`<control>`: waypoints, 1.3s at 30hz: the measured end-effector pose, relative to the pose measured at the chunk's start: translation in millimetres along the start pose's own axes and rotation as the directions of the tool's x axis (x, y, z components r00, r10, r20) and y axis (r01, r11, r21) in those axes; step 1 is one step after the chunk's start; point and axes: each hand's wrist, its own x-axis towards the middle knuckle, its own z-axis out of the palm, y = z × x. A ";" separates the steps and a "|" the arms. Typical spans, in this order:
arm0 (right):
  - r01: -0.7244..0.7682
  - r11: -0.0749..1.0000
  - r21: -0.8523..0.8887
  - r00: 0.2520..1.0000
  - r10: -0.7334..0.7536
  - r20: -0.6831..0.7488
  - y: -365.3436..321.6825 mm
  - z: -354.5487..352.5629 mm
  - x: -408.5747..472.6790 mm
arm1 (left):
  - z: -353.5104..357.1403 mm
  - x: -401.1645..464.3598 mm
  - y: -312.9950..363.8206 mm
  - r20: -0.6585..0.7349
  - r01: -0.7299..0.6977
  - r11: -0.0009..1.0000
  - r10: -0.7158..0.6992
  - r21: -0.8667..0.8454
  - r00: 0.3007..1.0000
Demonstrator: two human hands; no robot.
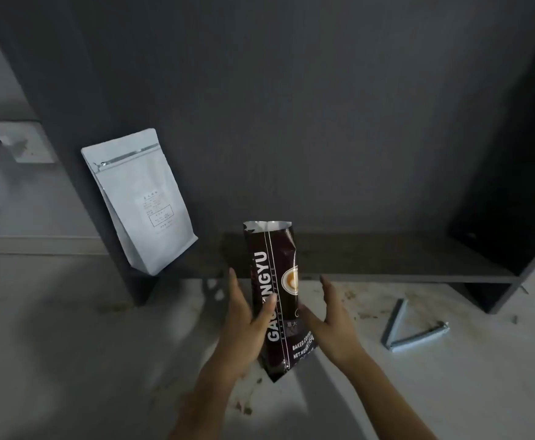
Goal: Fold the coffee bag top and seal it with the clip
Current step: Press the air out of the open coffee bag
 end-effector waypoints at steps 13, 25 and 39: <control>-0.037 0.959 0.282 0.979 -0.022 0.203 11.1 17.5 -14.7 | 17.6 7.4 -26.4 0.079 -0.013 0.991 0.024 -0.134 0.997; 0.072 0.989 0.126 0.967 -0.100 0.235 -1.7 -22.5 -32.0 | 9.8 -12.6 -18.2 0.194 0.124 0.984 -0.097 -0.132 0.976; 0.488 0.760 -0.429 0.867 -0.478 0.139 -85.7 -106.6 -65.0 | 5.0 -44.2 -6.1 0.420 0.017 0.999 0.001 -0.040 0.908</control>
